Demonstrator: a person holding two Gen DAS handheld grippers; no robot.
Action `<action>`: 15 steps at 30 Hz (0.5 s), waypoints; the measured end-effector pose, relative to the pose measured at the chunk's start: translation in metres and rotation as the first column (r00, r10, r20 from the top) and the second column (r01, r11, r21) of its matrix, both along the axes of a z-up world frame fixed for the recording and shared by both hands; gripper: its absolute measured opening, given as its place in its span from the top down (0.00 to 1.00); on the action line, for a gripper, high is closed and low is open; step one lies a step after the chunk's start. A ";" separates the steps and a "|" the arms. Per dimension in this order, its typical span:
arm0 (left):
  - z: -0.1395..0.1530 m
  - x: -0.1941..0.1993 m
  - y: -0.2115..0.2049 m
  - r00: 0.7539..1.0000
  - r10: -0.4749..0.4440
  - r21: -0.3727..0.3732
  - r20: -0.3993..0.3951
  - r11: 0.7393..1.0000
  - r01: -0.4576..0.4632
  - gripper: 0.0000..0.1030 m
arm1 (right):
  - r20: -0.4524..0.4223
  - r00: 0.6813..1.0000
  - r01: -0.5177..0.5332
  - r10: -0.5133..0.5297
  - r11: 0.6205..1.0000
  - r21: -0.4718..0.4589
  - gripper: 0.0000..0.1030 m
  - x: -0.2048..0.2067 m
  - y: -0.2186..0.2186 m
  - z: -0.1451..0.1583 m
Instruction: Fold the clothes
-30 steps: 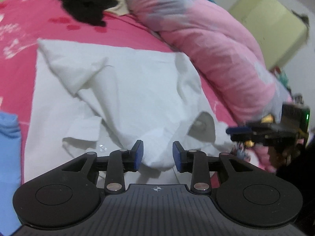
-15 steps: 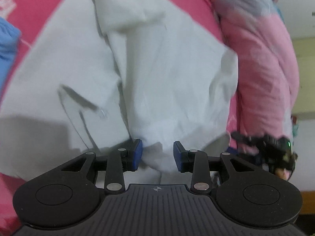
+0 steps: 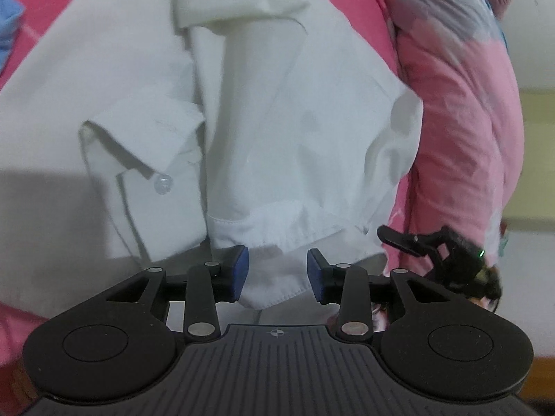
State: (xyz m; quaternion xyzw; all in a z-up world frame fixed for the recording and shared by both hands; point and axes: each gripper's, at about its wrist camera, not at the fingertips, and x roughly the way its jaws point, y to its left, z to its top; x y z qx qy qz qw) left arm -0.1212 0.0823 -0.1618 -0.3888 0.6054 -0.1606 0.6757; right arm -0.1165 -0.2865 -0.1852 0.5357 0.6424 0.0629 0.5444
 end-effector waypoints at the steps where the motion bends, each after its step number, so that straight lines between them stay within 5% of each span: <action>1: 0.000 0.001 -0.003 1.000 -0.016 0.014 0.006 1.000 0.016 0.75 | 0.003 1.000 -0.016 0.016 1.000 -0.004 0.44 0.000 0.003 0.000; 6: -0.006 -0.001 -0.005 0.999 -0.037 0.046 0.004 0.998 0.037 0.91 | 0.030 0.996 -0.087 0.088 0.996 -0.035 0.54 -0.005 0.010 -0.001; 11: -0.006 -0.003 -0.008 0.996 -0.069 0.100 0.047 0.993 0.064 1.00 | 0.104 0.983 -0.144 0.151 0.987 -0.071 0.91 -0.010 0.011 0.003; 15: -0.008 -0.005 -0.011 0.992 -0.100 0.138 0.071 0.986 0.090 1.00 | 0.171 0.961 -0.202 0.218 0.973 -0.109 0.98 -0.012 0.013 0.011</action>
